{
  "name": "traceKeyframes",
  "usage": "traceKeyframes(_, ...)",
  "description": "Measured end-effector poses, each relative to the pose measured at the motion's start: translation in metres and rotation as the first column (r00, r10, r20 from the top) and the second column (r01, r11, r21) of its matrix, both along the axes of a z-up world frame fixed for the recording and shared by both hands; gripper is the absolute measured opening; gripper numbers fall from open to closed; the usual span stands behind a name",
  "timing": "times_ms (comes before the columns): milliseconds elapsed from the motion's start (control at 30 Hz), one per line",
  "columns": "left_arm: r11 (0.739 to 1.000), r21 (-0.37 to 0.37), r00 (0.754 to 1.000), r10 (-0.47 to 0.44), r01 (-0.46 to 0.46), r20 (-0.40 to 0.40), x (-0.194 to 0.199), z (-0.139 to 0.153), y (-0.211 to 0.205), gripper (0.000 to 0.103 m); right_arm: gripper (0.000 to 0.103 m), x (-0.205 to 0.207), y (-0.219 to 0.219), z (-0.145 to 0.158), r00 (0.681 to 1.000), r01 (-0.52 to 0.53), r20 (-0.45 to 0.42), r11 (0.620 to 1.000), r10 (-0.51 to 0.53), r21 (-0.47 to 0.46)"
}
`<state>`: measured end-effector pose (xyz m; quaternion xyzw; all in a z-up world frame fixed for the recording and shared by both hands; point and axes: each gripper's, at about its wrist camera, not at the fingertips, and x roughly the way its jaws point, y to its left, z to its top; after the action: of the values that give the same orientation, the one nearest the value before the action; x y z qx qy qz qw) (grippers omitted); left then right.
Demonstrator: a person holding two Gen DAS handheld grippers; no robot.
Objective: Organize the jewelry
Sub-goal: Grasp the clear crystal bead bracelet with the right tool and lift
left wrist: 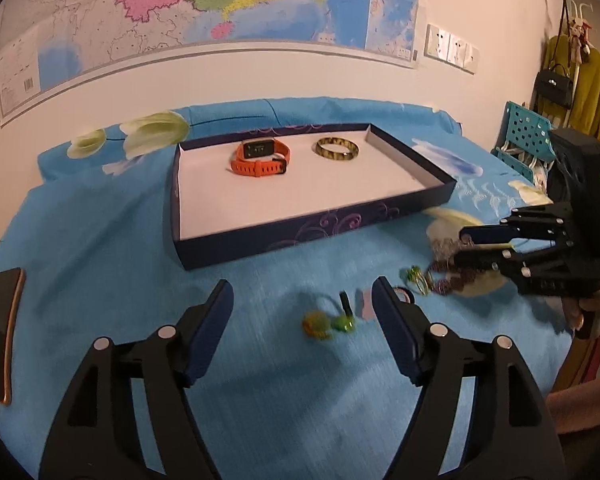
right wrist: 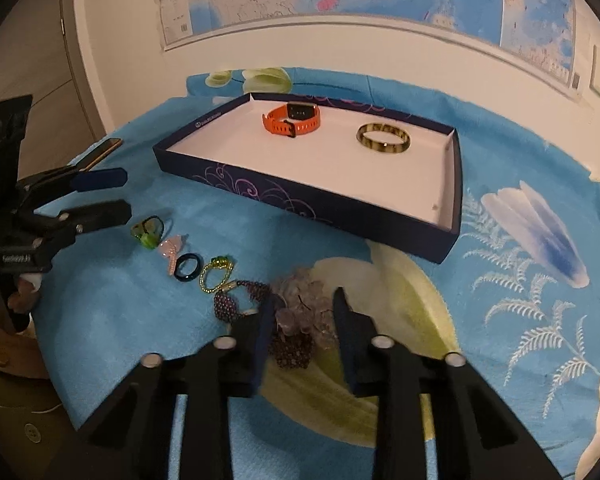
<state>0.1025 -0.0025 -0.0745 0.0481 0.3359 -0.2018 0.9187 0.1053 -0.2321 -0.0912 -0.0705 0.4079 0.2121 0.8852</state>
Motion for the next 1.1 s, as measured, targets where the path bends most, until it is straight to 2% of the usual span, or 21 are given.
traceKeyframes(67, 1.000, 0.009, 1.000, 0.003, -0.003, -0.001, -0.003, -0.002, -0.001, 0.071, 0.017, 0.000, -0.002, 0.001, 1.000, -0.001, -0.001, 1.000, 0.001, 0.012)
traceKeyframes(167, 1.000, 0.009, 1.000, 0.000, 0.000, 0.003, -0.004, 0.000, -0.001, 0.071, 0.015, 0.000, -0.004, 0.004, 1.000, 0.007, 0.004, 1.000, -0.007, 0.024)
traceKeyframes(367, 1.000, 0.023, 1.000, -0.013, 0.013, 0.006, -0.005, 0.000, -0.002, 0.071, 0.008, 0.006, -0.019, 0.012, 0.999, 0.044, -0.010, 0.993, -0.043, 0.112)
traceKeyframes(700, 0.998, 0.032, 0.999, -0.045, 0.045, -0.010, -0.004, -0.002, -0.006, 0.071, 0.008, 0.008, -0.034, 0.031, 0.998, 0.061, 0.018, 0.968, -0.067, 0.245)
traceKeyframes(1100, 0.998, 0.022, 0.997, -0.065, 0.066, -0.051, 0.002, -0.006, -0.007, 0.064, 0.008, 0.007, -0.034, 0.056, 0.991, 0.056, 0.097, 0.950, -0.090, 0.308)
